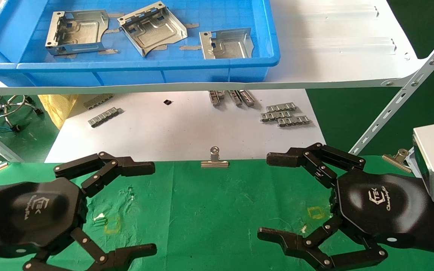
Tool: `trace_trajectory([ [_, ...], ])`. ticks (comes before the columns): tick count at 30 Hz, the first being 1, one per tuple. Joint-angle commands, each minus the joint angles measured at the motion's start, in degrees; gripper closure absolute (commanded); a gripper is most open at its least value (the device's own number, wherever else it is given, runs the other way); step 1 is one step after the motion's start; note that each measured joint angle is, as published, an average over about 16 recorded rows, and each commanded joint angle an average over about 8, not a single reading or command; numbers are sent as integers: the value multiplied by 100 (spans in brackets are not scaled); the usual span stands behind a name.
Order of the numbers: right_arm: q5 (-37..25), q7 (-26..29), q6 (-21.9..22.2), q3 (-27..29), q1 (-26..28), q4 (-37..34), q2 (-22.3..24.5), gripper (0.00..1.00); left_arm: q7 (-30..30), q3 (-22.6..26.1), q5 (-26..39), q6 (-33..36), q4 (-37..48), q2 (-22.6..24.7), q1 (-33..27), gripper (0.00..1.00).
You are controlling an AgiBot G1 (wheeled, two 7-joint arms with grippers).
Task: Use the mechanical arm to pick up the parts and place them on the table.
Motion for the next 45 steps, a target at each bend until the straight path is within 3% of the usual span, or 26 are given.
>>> trace_trajectory([
  [1,0,0,0,0,0,0,0,100,0,0,0,0,0,0,0,0],
  [45,0,0,0,0,0,0,0,100,-2,-1,-2,-2,0,0,-1,0],
])
